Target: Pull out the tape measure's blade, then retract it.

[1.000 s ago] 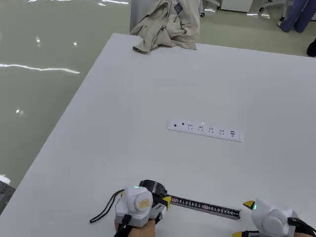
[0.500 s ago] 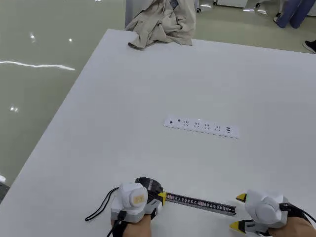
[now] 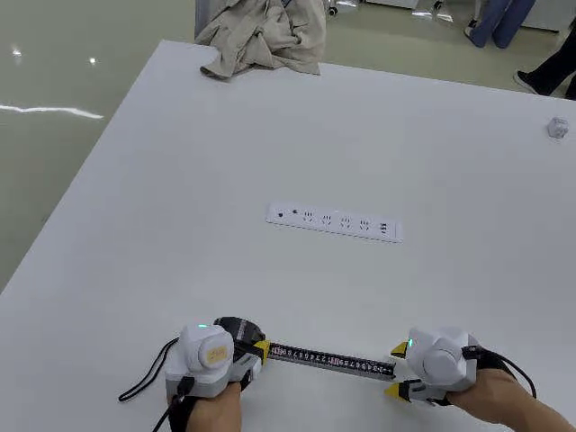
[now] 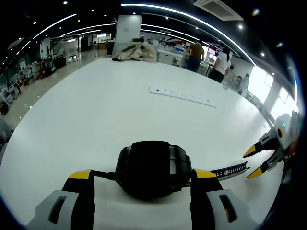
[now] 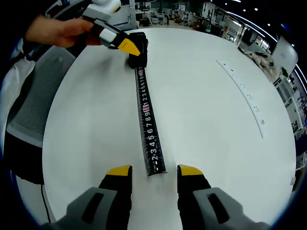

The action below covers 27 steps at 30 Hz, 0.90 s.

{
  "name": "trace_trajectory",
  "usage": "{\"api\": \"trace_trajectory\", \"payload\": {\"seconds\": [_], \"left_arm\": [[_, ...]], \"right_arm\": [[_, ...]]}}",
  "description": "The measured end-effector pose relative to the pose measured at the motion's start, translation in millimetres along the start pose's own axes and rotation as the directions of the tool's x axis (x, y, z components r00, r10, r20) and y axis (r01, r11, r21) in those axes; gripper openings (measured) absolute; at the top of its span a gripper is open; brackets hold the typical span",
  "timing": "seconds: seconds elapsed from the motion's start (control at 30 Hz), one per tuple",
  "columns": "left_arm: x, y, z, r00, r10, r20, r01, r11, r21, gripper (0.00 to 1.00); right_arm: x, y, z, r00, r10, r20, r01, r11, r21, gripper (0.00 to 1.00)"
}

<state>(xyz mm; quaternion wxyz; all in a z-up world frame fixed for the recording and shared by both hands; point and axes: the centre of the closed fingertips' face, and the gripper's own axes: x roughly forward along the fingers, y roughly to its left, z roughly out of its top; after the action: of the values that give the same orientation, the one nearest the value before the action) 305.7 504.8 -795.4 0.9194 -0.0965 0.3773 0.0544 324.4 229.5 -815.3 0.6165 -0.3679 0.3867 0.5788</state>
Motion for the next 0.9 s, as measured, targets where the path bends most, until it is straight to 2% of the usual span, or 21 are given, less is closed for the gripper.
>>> {"api": "trace_trajectory", "payload": {"seconds": [0.3,0.9], "left_arm": [[1.8,-0.6,-0.6,1.0,0.0,-0.002,0.0,1.0,-0.004,0.78],[1.7,-4.5,-1.3,1.0,-0.008,0.003,0.008,1.0,-0.023,0.74]], "right_arm": [[5.3,-1.1,-4.4,0.9989,0.036,-0.029,-0.037,0.999,-0.019,0.34],[9.4,-2.8,-4.4,0.9982,0.045,-0.04,-0.047,0.998,-0.05,0.22]]}}
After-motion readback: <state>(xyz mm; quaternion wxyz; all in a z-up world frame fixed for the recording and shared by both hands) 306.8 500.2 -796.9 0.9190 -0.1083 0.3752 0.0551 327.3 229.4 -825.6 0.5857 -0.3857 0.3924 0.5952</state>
